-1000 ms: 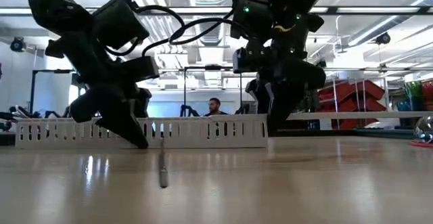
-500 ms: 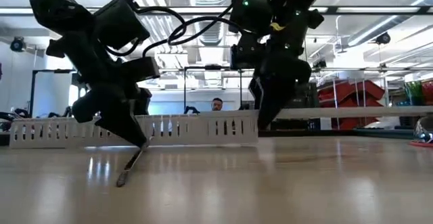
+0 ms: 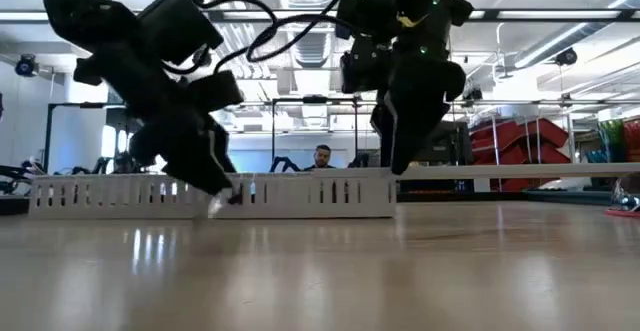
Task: Ziptie cables
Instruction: Close the white cable duct
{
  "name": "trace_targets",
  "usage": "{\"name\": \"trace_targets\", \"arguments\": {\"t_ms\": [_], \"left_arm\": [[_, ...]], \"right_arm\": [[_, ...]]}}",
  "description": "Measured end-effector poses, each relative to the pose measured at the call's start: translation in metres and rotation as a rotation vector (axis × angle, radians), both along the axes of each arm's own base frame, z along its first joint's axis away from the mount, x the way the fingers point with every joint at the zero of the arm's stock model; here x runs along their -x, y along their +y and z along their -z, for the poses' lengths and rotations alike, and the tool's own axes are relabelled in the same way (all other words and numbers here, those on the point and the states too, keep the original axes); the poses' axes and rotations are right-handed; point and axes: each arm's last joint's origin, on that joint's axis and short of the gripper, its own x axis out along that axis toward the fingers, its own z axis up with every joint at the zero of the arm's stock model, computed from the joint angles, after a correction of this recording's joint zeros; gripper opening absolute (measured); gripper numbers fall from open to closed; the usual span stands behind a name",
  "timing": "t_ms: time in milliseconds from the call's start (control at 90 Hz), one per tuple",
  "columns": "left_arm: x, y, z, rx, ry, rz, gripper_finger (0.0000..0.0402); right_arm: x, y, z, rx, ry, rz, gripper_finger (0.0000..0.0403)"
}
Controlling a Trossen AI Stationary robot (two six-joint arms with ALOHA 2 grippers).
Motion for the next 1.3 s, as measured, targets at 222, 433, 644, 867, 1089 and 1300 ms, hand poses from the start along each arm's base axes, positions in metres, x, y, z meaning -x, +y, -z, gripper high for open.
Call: {"name": "trace_targets", "arguments": {"t_ms": [222,433,644,867,1089,1300], "left_arm": [[0.003,-0.004,-0.024,-0.002,0.026,0.026,0.0274],[-0.004,-0.005,-0.053,-0.016,-0.111,0.054,0.0274],[-0.012,-0.014,-0.033,0.021,-0.138,0.126,0.0274],[-0.020,-0.015,-0.013,-0.008,-0.088,0.151,0.0274],[-0.024,-0.010,-0.001,-0.016,-0.055,0.132,0.0274],[-0.026,-0.007,0.011,-0.020,-0.016,0.124,0.0253]], "right_arm": [[-0.001,0.016,0.014,0.061,-0.106,-0.016,0.0347],[-0.001,0.025,0.033,0.047,-0.342,0.004,0.0345],[0.001,0.024,0.042,0.010,-0.525,0.050,0.0322],[0.004,0.022,0.045,0.039,-0.544,0.054,0.0295],[0.004,0.022,0.046,0.044,-0.546,0.047,0.0259],[0.005,0.022,0.046,0.034,-0.544,0.058,0.0225]]}}
